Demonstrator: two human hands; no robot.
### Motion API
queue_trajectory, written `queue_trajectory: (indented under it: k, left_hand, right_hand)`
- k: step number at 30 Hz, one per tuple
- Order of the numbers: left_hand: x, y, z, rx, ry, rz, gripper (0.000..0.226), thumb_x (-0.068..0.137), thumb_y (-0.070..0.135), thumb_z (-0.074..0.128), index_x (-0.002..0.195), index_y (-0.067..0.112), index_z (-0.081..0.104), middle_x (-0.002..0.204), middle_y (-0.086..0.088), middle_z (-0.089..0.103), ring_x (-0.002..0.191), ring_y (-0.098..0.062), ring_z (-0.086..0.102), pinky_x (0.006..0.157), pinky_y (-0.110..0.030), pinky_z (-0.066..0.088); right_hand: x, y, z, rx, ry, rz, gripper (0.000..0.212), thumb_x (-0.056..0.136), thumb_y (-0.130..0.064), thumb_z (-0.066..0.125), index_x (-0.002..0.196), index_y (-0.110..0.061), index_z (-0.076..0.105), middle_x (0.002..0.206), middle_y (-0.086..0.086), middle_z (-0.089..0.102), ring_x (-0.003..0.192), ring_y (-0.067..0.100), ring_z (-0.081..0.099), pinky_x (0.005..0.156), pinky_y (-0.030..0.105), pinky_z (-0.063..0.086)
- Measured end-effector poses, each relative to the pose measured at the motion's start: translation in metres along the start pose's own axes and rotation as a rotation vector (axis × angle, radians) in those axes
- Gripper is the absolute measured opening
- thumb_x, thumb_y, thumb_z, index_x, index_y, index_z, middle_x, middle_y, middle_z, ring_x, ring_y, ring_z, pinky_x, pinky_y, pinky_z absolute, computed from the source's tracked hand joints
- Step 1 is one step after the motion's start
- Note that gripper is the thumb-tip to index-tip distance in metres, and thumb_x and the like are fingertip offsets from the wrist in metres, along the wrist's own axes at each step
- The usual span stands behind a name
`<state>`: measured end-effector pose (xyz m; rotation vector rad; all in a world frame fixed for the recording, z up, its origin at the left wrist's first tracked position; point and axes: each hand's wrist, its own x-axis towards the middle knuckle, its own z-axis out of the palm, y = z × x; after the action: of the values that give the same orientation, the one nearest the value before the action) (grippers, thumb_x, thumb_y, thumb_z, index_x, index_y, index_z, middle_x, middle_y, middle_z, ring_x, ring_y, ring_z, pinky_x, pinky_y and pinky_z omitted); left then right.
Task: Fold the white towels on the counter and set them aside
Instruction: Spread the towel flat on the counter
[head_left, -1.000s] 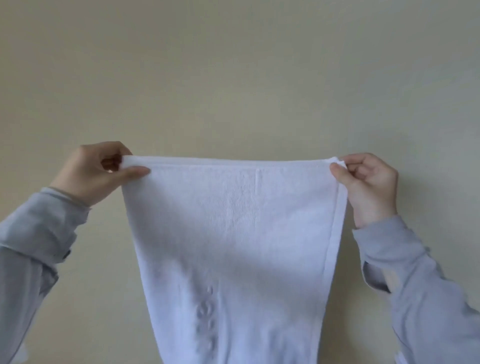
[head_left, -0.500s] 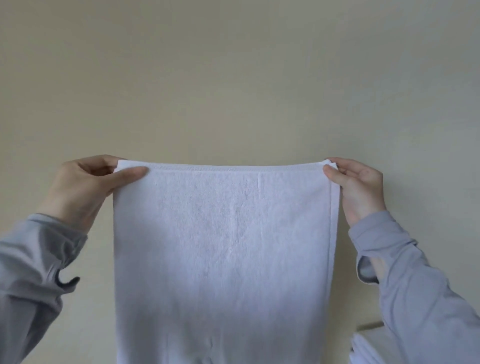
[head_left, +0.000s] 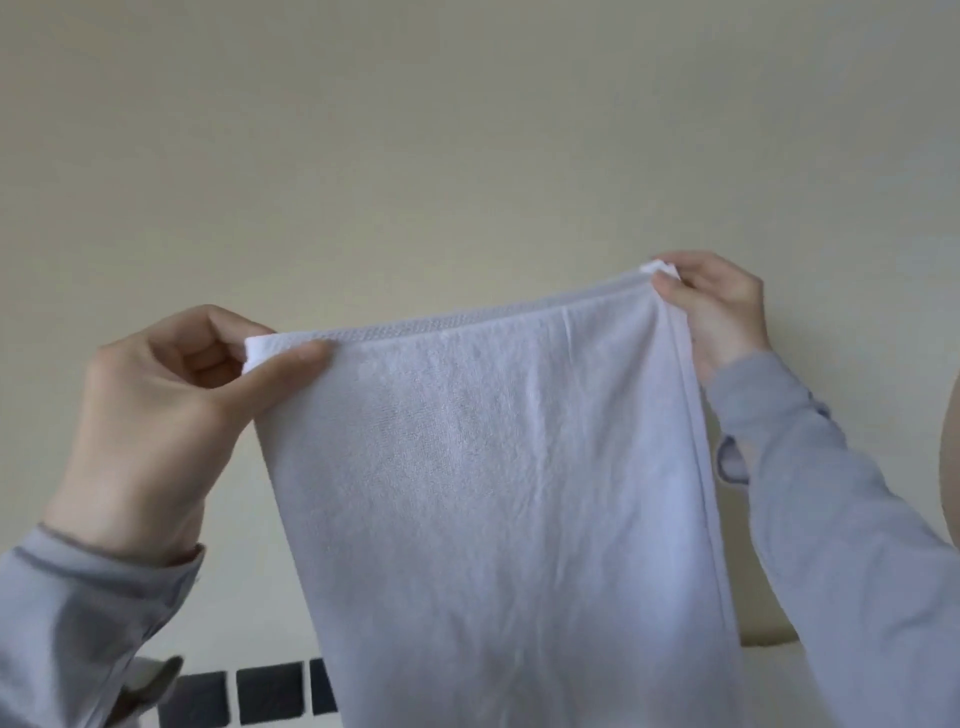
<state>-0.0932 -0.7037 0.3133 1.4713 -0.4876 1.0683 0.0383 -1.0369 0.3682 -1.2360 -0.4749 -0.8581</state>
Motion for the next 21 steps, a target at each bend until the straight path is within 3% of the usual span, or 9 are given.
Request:
queue_trajectory:
  k: [3,5,7,11,14,16,19,21]
  left_hand:
    - [-0.037,-0.018,-0.028,0.144,0.012,-0.071,0.043,0.054,0.06,0.076,0.067,0.022,0.062,0.065,0.01,0.066,0.063,0.001,0.06,0.06,-0.005,0.044]
    - [-0.073,-0.04,-0.058,0.248,0.006,-0.187,0.049,0.053,0.069,0.072,0.068,0.024,0.063,0.063,0.011,0.066,0.061,0.003,0.059,0.06,-0.002,0.043]
    - [-0.124,-0.068,-0.092,0.296,0.023,-0.328,0.04,0.058,0.053,0.078,0.067,0.017,0.064,0.059,0.005,0.066,0.054,0.001,0.057,0.053,-0.006,0.043]
    - [-0.252,-0.12,-0.161,0.464,0.027,-0.712,0.037,0.047,0.034,0.09,0.063,0.011,0.065,0.052,-0.005,0.065,0.047,-0.003,0.052,0.046,-0.011,0.038]
    - [-0.349,-0.152,-0.208,0.501,0.101,-1.037,0.038,0.055,0.036,0.084,0.058,0.003,0.063,0.051,-0.006,0.061,0.05,-0.011,0.049,0.05,-0.02,0.038]
    - [-0.406,-0.165,-0.236,0.524,0.178,-1.219,0.035,0.057,0.029,0.086,0.055,0.004,0.061,0.049,-0.005,0.059,0.049,-0.012,0.047,0.052,-0.02,0.039]
    - [-0.465,-0.173,-0.285,0.611,0.322,-1.363,0.027,0.069,0.007,0.081,0.054,0.006,0.059,0.046,-0.002,0.057,0.044,-0.013,0.047,0.047,-0.011,0.037]
    - [-0.491,-0.173,-0.317,0.675,0.332,-1.436,0.026,0.074,0.008,0.077,0.054,0.012,0.061,0.049,-0.002,0.06,0.049,-0.015,0.049,0.05,-0.013,0.038]
  right_hand:
    - [0.004,0.015,0.045,-0.059,-0.162,-0.002,0.021,0.079,0.006,0.064,0.08,-0.014,0.065,0.07,-0.01,0.07,0.079,0.014,0.061,0.081,0.026,0.048]
    - [-0.01,0.044,0.082,-0.118,-0.297,0.034,0.019,0.079,0.006,0.063,0.081,-0.013,0.065,0.077,-0.001,0.067,0.08,0.016,0.059,0.077,0.025,0.046]
    - [-0.045,0.089,0.121,-0.153,-0.432,0.099,0.016,0.079,0.009,0.062,0.086,-0.006,0.064,0.079,0.003,0.063,0.074,0.011,0.058,0.071,0.019,0.044]
    - [-0.173,0.212,0.182,-0.224,-0.668,0.29,0.02,0.076,0.012,0.063,0.087,-0.004,0.065,0.075,0.0,0.062,0.06,-0.01,0.055,0.067,0.012,0.042]
    - [-0.306,0.297,0.209,-0.322,-0.831,0.479,0.013,0.076,0.008,0.065,0.086,0.001,0.07,0.078,0.007,0.064,0.069,0.007,0.057,0.07,0.023,0.042]
    - [-0.394,0.336,0.223,-0.376,-0.92,0.596,0.011,0.075,0.006,0.066,0.083,0.0,0.071,0.077,0.007,0.065,0.073,0.015,0.057,0.068,0.023,0.042]
    - [-0.494,0.367,0.253,-0.393,-1.006,0.744,0.011,0.076,0.001,0.065,0.082,-0.005,0.071,0.076,0.004,0.064,0.074,0.016,0.058,0.067,0.019,0.042]
    - [-0.543,0.377,0.286,-0.39,-1.064,0.756,0.012,0.077,0.001,0.062,0.082,-0.007,0.07,0.075,0.004,0.064,0.073,0.015,0.057,0.066,0.018,0.043]
